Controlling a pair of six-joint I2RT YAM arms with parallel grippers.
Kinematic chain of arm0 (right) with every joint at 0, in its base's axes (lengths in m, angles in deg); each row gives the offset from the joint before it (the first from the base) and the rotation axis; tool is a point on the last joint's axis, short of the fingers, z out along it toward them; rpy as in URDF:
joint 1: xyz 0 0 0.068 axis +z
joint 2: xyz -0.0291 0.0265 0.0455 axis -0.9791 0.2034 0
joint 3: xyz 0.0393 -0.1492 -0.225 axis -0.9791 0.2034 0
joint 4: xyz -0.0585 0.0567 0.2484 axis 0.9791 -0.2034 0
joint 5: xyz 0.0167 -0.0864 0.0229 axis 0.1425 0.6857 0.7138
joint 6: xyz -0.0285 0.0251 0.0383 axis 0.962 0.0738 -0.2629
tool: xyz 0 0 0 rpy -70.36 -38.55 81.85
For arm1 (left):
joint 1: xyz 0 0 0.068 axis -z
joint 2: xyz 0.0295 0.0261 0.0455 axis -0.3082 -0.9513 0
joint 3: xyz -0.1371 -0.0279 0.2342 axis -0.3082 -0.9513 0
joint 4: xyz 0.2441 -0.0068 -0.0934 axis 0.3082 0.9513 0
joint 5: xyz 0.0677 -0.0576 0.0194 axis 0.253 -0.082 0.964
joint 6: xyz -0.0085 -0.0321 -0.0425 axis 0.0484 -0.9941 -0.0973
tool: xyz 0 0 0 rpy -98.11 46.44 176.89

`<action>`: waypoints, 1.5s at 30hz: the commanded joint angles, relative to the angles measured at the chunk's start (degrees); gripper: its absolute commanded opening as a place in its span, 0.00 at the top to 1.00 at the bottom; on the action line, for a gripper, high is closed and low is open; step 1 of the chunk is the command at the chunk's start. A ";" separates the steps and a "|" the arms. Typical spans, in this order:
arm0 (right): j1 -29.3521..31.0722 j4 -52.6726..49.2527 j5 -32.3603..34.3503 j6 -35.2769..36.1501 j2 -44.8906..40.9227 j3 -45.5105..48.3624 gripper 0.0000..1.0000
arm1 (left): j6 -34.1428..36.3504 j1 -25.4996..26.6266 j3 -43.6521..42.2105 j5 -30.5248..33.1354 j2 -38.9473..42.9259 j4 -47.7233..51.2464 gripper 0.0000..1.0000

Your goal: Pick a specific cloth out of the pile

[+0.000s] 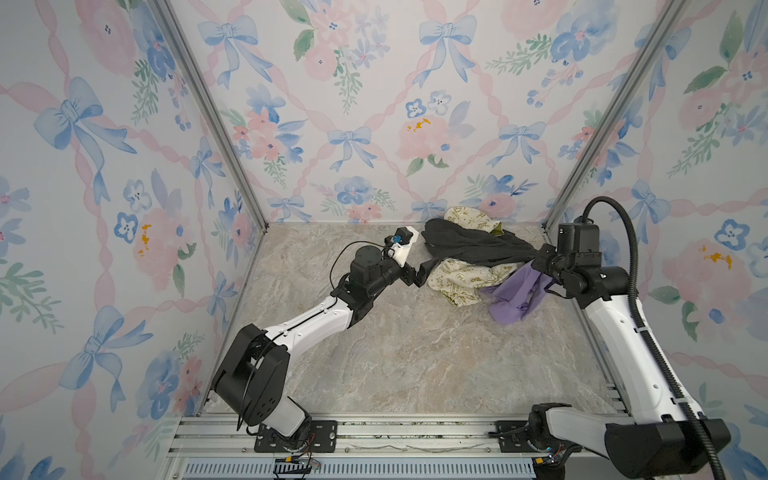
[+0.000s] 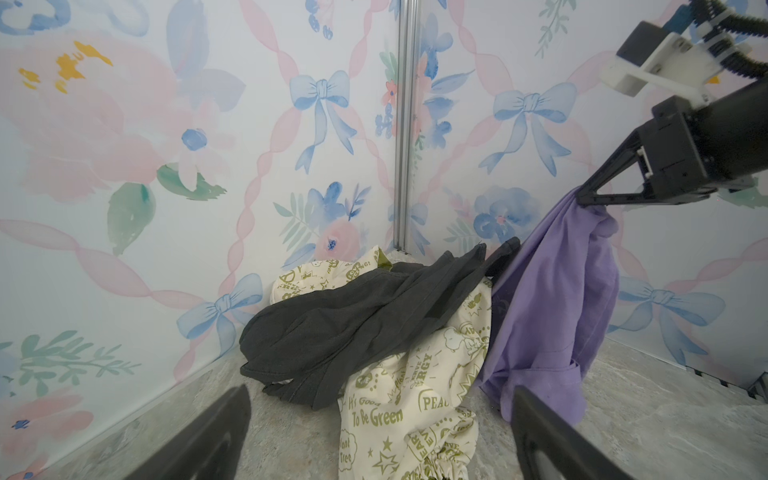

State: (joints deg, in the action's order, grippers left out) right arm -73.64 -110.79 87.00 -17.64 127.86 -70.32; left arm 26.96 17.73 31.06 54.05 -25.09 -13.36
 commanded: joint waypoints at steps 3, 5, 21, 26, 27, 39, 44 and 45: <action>0.34 5.06 3.27 1.34 -3.32 -5.30 1.00 | 1.14 0.31 0.74 -2.45 -0.56 -1.88 0.02; 0.39 5.82 3.52 1.56 -3.63 -6.34 1.00 | 0.63 0.35 0.62 -2.80 -0.40 -1.90 0.02; 0.60 14.37 3.14 7.67 -2.05 -16.30 1.00 | 0.22 0.36 -0.52 -3.52 0.70 -1.90 0.02; 2.85 18.50 -1.32 9.37 -1.06 -17.05 1.00 | -0.19 0.36 -0.35 -3.52 0.82 -2.21 0.02; 3.64 18.65 -2.60 9.56 -0.54 -17.30 1.00 | -0.39 0.35 -0.39 -3.47 0.72 -2.36 0.02; 19.47 11.02 -16.97 16.01 11.15 -18.25 0.78 | -2.05 0.63 1.76 -1.05 -1.20 -4.47 0.02; 19.61 5.90 -14.05 19.99 12.59 -18.88 0.29 | -1.97 0.71 2.09 0.68 -1.80 -4.73 0.02; 19.30 5.49 -13.19 21.14 12.22 -18.74 0.25 | -2.13 0.75 2.17 0.77 -1.95 -4.71 0.02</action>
State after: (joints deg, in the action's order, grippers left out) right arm -53.60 -102.00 72.33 -0.64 141.76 -86.63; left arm 25.67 18.10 31.71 53.53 -26.03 -16.36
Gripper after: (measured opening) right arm 0.720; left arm 0.979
